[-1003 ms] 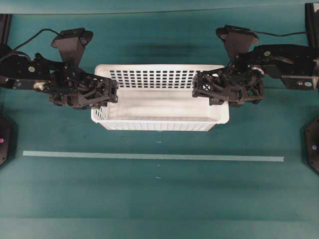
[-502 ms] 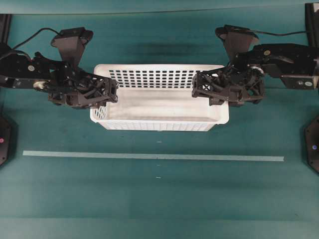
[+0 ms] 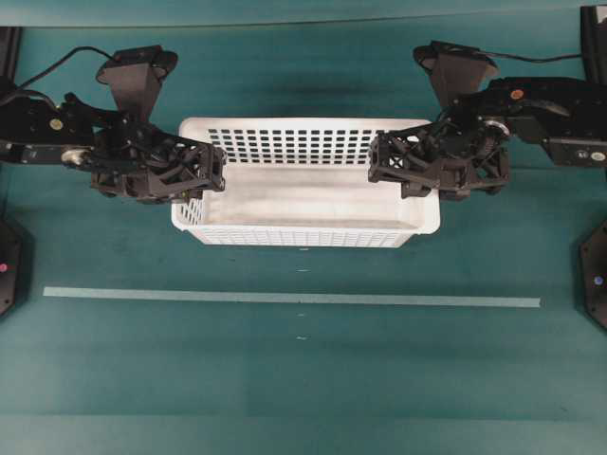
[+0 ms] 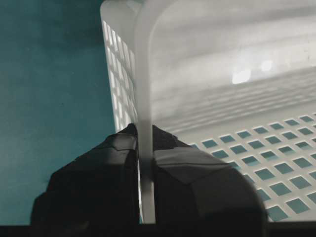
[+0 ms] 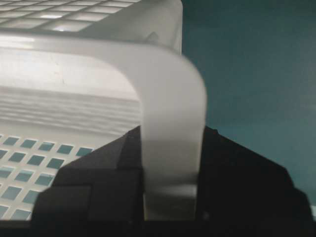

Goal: Lift the white basket with both hands.
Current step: 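Raise the gripped basket upward and toward the front with both arms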

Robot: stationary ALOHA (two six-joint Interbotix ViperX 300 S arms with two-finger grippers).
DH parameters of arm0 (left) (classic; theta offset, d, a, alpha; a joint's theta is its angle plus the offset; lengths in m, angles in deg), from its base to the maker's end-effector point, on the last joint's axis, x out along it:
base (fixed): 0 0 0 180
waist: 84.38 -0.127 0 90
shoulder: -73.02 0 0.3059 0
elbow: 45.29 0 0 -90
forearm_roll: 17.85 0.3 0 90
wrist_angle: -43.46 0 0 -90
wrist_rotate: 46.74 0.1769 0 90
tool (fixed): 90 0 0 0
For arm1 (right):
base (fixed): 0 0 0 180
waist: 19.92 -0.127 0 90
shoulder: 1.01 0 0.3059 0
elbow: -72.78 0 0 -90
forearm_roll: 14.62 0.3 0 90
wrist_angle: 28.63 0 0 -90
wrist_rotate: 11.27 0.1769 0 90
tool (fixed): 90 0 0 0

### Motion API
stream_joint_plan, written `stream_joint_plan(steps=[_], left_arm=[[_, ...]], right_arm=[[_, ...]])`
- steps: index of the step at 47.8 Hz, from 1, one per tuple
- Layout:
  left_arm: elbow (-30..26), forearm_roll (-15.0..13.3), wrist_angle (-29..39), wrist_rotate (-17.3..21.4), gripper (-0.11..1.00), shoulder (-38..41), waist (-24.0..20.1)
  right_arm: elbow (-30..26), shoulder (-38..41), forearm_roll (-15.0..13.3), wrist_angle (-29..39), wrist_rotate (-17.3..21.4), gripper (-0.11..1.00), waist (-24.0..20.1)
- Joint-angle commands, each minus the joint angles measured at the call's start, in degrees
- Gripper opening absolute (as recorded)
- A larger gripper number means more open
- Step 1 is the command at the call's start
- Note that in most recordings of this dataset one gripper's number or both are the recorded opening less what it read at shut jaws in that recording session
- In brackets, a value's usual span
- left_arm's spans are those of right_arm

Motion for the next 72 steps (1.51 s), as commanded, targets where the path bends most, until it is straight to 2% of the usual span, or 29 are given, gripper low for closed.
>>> stream_joint_plan(steps=[1,23,45,63,72], left_arm=[[-1.4,0.3,0.3,0.5,-0.01,-2.0,0.0],[-1.3,0.3,0.7,0.3,-0.01,-3.0,0.4],[-0.9,0.3,0.7,-1.0,-0.01,-3.1,5.6],[0.2,0.3,0.7,-4.6,-0.02,-3.9,10.5],[0.7,0.3,0.7,-5.0,-0.02,-4.6,11.9]], right_arm=[[-0.7,-0.5,-0.2,-0.2,-0.7,0.15,-0.2],[-0.5,-0.8,-0.1,0.7,-1.3,0.15,-0.7],[-0.4,-0.8,0.2,0.6,0.0,0.15,-5.3],[1.1,-1.4,0.3,0.6,5.1,0.15,-10.8],[1.7,-1.7,0.2,0.2,8.0,0.15,-13.7]])
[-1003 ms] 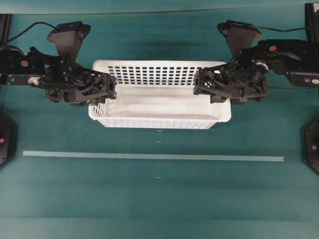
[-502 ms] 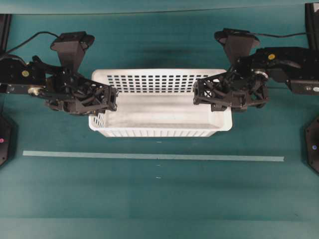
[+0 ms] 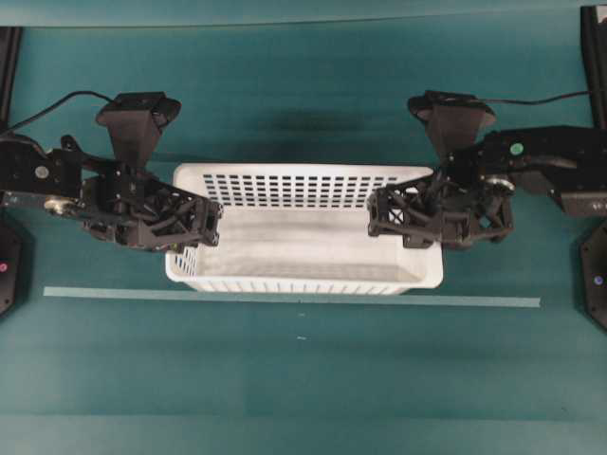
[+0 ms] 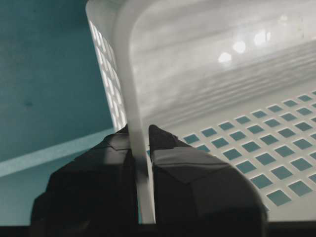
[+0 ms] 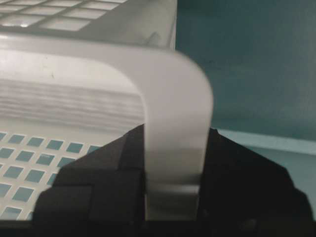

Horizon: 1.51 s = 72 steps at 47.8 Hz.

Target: Lift the white basket with both hands.

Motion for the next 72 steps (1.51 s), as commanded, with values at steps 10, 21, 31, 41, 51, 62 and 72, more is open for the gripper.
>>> stream_joint_plan(steps=[10,21,31,41,51,62,72], left_arm=[[0.0,0.3,-0.6,-2.5,-0.02,-2.0,2.8],[0.0,0.4,-0.6,-4.2,-0.02,-2.0,5.2],[-0.4,0.3,-0.6,-4.2,-0.02,-1.4,5.7],[-0.6,0.3,-0.5,-4.2,-0.02,-1.2,6.4],[-0.4,0.3,-0.6,-4.9,-0.02,-0.8,7.4],[-0.2,0.4,-0.6,-7.2,-0.02,0.8,8.5],[0.2,0.5,-0.5,-7.2,-0.02,1.1,8.8]], right_arm=[[0.1,-0.1,-0.1,-0.6,1.6,0.15,-4.7],[0.1,0.0,-0.2,-0.7,3.0,0.15,-6.6],[0.3,0.0,-0.4,-0.7,4.2,0.15,-7.7],[0.3,0.1,-0.4,-0.7,4.9,0.15,-8.6],[0.3,0.1,-0.6,-0.7,5.0,0.15,-8.8],[0.8,0.1,-0.6,-0.7,5.6,0.15,-9.6],[1.3,0.2,-0.6,-1.4,5.9,0.15,-9.8]])
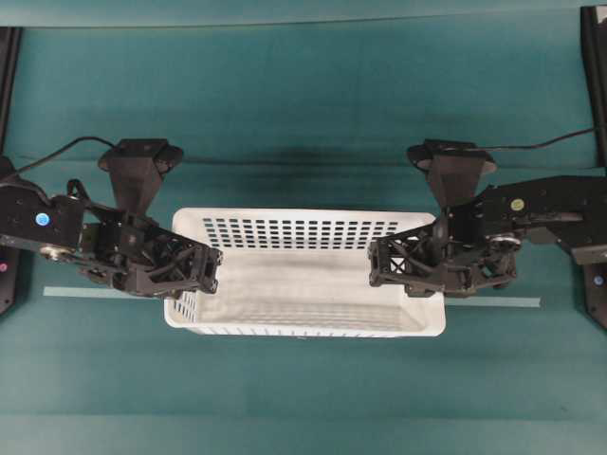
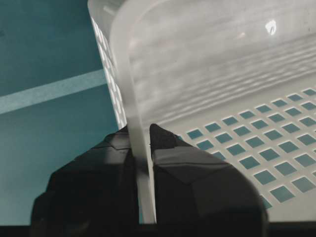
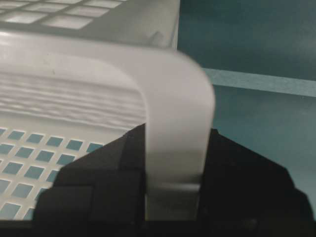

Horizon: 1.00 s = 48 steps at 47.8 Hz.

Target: Lift the white basket with both hands.

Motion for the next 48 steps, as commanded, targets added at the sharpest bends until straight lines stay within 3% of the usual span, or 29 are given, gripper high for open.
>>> stream_joint_plan(steps=[1,40,48], left_arm=[[-0.4,0.6,-0.2,0.4,-0.02,-0.4,0.5],[1.4,0.8,-1.1,1.0,-0.02,1.9,0.8],[1.5,1.0,-1.4,1.4,0.04,1.9,0.8]], right_arm=[[0.0,0.1,-0.4,-0.4,-1.1,0.15,-1.3],[2.4,2.3,-0.4,-3.8,-1.7,0.15,-1.7],[2.5,2.2,-0.4,-3.9,-1.7,0.15,-1.4]])
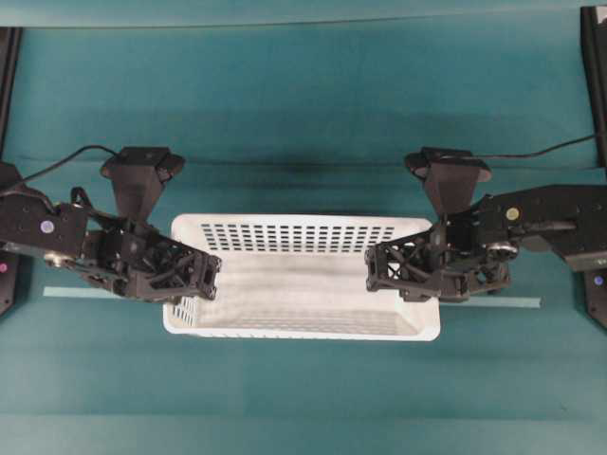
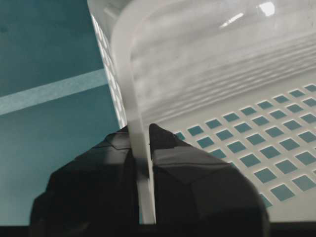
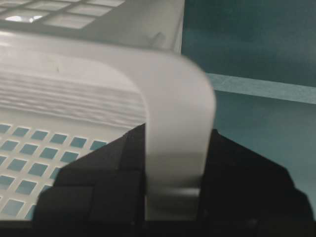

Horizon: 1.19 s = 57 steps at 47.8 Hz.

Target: Lift the white basket with both hands.

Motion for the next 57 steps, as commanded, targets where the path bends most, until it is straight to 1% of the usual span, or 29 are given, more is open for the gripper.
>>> stream_joint_plan(steps=[1,4,7,9,11,13,16,17,19,21,26,30,41,46,49,52,57], left_arm=[[0.3,0.8,-0.3,1.6,0.06,0.4,0.2],[0.3,0.8,-0.3,1.7,0.11,0.4,0.2],[0.4,0.9,-0.3,1.6,0.19,0.4,0.2],[0.4,0.8,-0.3,1.7,0.27,0.4,0.2],[0.4,0.9,-0.3,1.7,0.38,0.4,0.3],[0.6,0.8,-0.3,1.7,0.51,0.4,0.2],[0.9,0.8,-0.2,1.6,0.67,0.3,0.2],[1.1,0.8,-0.2,1.6,0.72,0.2,0.2],[1.2,0.8,-0.1,1.6,0.77,0.2,0.2],[1.4,0.8,-0.1,1.6,0.77,0.2,0.2],[1.5,0.8,-0.1,1.7,0.73,0.1,0.0],[1.4,0.8,-0.2,1.8,0.73,0.0,-0.2],[0.3,0.8,-0.4,3.0,0.78,-0.9,-0.7],[-0.1,0.8,0.1,3.2,0.78,-2.5,-0.8],[0.0,0.7,0.8,3.0,0.78,-4.1,-0.8],[-0.1,0.7,1.2,3.0,0.78,-6.2,-0.8],[-0.2,0.7,1.3,3.2,0.78,-10.2,-1.1]], right_arm=[[1.1,0.5,-0.4,0.0,-1.8,0.15,-0.8],[1.1,0.3,-0.4,-0.4,-1.8,0.16,-0.6],[1.1,0.3,-0.4,-0.8,-1.9,0.16,-0.4],[1.2,0.3,-0.4,-1.1,-2.0,0.16,-0.4],[1.2,0.2,-0.4,-1.3,-2.2,0.19,-0.2],[1.4,-0.1,-0.4,-1.4,-2.5,0.24,0.0],[1.3,-0.4,-0.4,-2.0,-2.5,0.35,0.2],[1.4,-0.4,-0.4,-2.5,-2.5,0.4,0.2],[1.4,-0.5,-0.4,-3.3,-2.5,0.51,0.3],[1.6,-0.5,-0.4,-3.9,-2.2,0.62,0.3],[1.8,-0.6,-0.4,-4.8,-2.1,0.87,0.5],[1.8,-0.7,-0.5,-4.7,-2.2,0.98,0.7],[1.3,-2.2,-0.9,-4.0,-2.1,0.98,1.8],[0.9,-4.2,-1.4,-1.9,-2.1,0.98,2.6],[0.3,-5.7,-2.4,0.4,-2.0,0.98,3.1],[-0.6,-7.6,-4.0,3.4,-2.0,0.98,3.6],[-2.2,-10.9,-6.2,6.2,-2.3,0.98,4.5]])
